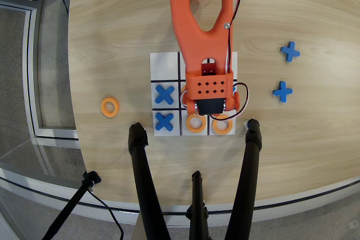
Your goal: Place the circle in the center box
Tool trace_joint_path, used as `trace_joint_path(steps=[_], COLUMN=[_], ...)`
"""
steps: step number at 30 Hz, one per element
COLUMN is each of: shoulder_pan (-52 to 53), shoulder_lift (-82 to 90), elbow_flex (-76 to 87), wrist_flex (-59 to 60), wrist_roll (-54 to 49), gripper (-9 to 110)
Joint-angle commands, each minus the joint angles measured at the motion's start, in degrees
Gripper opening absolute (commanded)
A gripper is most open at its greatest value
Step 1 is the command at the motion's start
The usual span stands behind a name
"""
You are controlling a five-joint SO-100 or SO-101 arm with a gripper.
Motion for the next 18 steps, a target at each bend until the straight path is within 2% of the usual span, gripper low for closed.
trace_joint_path(steps=[1, 8, 18], shoulder_pan=[-0.62, -0.88, 1.05], shoulder_lift=[0.44, 0.53, 2.11], elbow_flex=[-2.37, -2.46, -4.31], wrist_flex=[-0.35, -0.35, 0.35], wrist_roll=[0.18, 0.53, 0.79], gripper=[0, 2, 13])
